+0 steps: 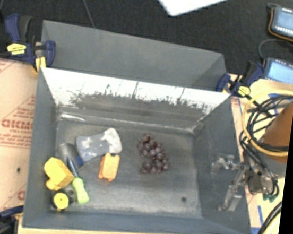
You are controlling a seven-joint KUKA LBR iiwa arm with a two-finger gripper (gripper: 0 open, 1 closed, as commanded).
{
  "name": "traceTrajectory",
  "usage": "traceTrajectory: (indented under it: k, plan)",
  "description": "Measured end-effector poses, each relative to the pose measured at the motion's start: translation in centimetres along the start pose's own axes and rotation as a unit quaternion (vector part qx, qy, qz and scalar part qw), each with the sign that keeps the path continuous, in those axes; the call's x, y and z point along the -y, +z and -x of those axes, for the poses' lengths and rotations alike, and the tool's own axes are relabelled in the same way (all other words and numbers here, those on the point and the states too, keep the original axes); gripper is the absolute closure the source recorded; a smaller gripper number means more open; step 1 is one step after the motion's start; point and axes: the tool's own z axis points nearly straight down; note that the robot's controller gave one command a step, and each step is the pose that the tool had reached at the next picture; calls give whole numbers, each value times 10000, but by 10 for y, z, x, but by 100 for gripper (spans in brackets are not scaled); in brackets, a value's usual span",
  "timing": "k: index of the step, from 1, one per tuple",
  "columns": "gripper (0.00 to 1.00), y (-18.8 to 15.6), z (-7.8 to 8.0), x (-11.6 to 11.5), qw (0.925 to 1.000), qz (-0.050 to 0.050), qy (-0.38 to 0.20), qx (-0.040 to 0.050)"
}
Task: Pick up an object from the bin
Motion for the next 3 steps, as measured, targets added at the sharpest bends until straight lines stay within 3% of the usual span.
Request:
traceTrajectory:
  k: [1,2,3]
  plan:
    - [0,-4,2,-1,10000,-10,-20,41]
    - [0,57,19,-71,9987,-12,-516,43]
    - [0,66,18,-94,9983,0,-583,29]
